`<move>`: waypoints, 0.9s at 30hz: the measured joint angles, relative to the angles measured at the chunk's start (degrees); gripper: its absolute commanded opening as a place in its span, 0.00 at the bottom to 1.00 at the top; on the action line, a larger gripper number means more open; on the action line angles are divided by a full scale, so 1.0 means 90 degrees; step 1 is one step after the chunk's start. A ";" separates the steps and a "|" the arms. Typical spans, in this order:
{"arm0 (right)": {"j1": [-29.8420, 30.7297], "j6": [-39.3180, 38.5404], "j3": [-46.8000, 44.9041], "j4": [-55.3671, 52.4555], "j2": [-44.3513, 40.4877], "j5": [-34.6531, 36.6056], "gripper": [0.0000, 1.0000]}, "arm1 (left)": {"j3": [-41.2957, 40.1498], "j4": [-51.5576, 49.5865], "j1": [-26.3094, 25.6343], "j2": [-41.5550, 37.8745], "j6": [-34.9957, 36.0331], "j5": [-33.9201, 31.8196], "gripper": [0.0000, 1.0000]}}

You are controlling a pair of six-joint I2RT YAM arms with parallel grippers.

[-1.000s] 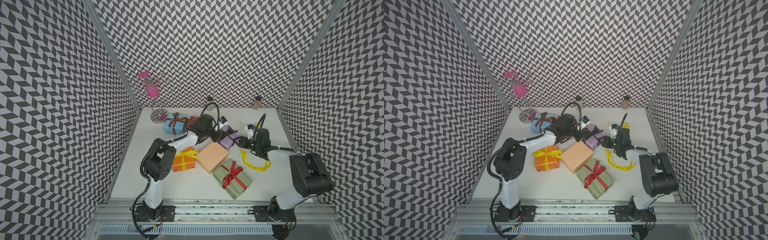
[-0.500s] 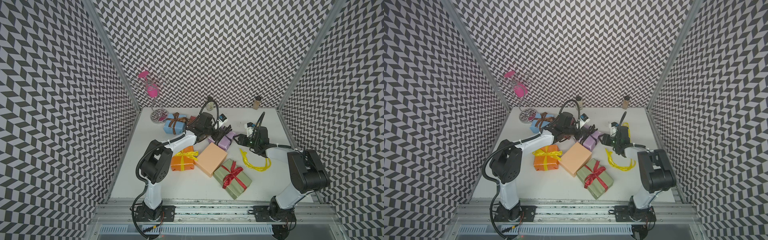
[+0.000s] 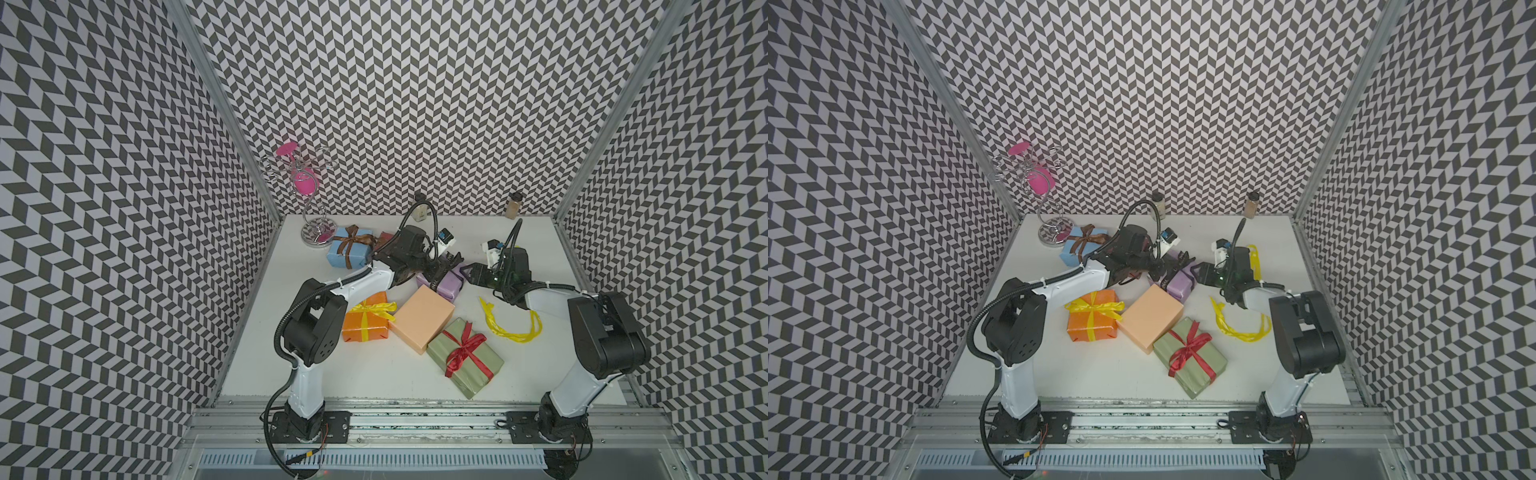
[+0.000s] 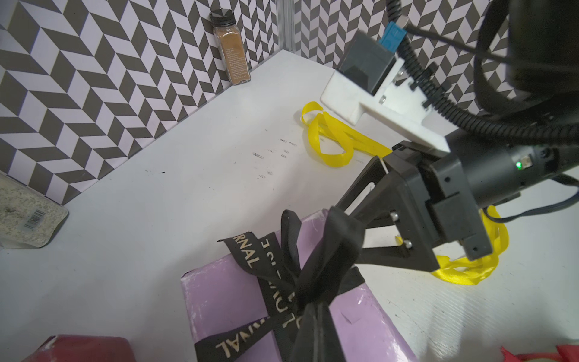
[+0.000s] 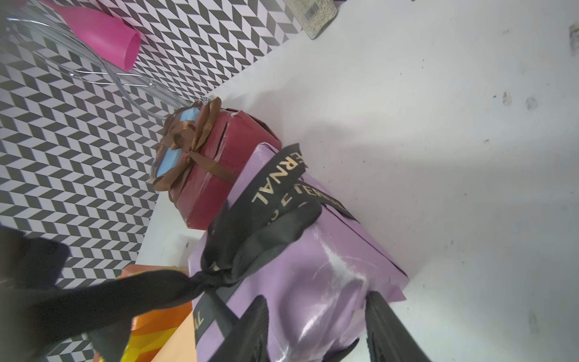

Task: Untie the ribbon bows on the gift boxes
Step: Untie the ribbon from the gift box.

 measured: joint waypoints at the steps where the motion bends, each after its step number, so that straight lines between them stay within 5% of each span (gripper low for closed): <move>1: 0.0029 -0.0002 0.0005 -0.0022 0.0046 0.0049 0.49 | 0.0002 0.0002 0.0000 0.0002 -0.0005 0.0002 0.00; 15: 0.0073 -0.0143 0.0182 0.0034 0.0231 0.0544 0.48 | -0.0022 0.0170 0.0153 -0.0049 -0.0413 0.0007 0.00; 27: 0.0104 -0.0141 0.0182 0.0187 0.0291 0.0585 0.48 | -0.0250 0.0420 0.0546 -0.1290 -0.1110 0.0007 0.00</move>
